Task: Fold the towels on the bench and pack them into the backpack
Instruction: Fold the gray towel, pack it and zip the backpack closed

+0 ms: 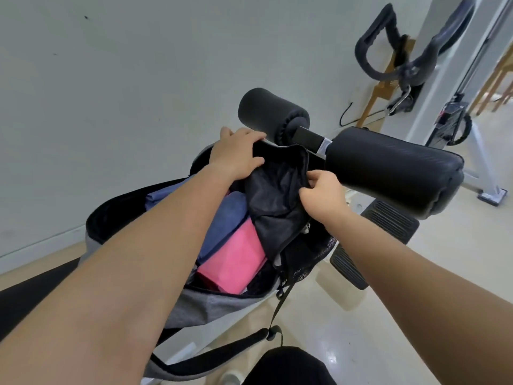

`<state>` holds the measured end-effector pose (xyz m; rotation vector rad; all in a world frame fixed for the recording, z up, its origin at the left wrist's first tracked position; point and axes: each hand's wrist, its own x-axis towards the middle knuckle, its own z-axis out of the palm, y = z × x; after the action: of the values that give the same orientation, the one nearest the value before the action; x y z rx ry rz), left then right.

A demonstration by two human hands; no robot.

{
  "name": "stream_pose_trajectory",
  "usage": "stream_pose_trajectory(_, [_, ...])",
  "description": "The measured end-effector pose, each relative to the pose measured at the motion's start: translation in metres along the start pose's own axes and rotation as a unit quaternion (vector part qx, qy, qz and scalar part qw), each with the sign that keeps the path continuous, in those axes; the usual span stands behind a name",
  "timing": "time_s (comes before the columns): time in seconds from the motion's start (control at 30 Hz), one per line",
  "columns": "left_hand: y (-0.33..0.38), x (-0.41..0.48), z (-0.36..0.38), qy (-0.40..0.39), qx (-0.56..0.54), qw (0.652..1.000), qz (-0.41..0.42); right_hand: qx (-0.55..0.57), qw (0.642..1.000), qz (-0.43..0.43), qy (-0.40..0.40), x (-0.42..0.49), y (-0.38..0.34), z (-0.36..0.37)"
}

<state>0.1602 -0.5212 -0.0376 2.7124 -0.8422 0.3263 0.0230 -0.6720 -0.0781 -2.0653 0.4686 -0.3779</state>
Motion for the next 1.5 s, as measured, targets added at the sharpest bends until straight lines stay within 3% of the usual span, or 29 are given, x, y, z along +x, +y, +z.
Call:
stream_pose_trajectory(0.17, [-0.008,0.001,-0.016,0.127,-0.034,0.99,-0.042,0.121,0.99,-0.063,-0.02,-0.008,-0.03,0.001])
stream_pose_trajectory(0.27, [-0.031,-0.018,-0.046,0.137,-0.028,0.99,-0.029,0.154,0.981,-0.121,-0.006,-0.023,-0.051,-0.002])
stream_pose_trajectory(0.37, [-0.066,-0.054,-0.084,0.137,0.009,0.99,-0.037,0.159,0.972,-0.165,-0.048,-0.045,-0.078,0.002])
stream_pose_trajectory(0.53, [-0.125,-0.15,-0.114,0.051,0.118,0.99,-0.057,-0.004,0.96,-0.244,-0.139,-0.102,-0.114,0.047])
stream_pose_trajectory(0.67, [-0.15,-0.223,-0.11,0.064,0.011,0.987,-0.148,-0.136,0.942,-0.243,-0.189,-0.155,-0.101,0.102])
stream_pose_trajectory(0.8, [-0.126,-0.26,-0.103,0.076,-0.04,0.987,-0.138,-0.215,0.92,-0.241,-0.223,-0.181,-0.09,0.127])
stream_pose_trajectory(1.0, [-0.043,-0.26,-0.09,0.103,-0.013,0.994,-0.023,-0.196,0.94,-0.25,-0.123,-0.186,-0.066,0.071])
stream_pose_trajectory(1.2, [0.046,-0.251,-0.039,0.021,0.011,0.995,0.1,-0.248,0.96,-0.115,-0.068,-0.164,0.013,-0.003])
stream_pose_trajectory(1.33, [0.07,-0.251,0.011,-0.008,0.112,0.989,0.094,-0.256,0.961,-0.081,-0.066,-0.16,0.042,-0.002])
stream_pose_trajectory(1.5, [0.073,-0.249,0.041,0.046,0.16,0.983,0.08,-0.28,0.956,-0.088,-0.016,-0.149,0.052,0.013])
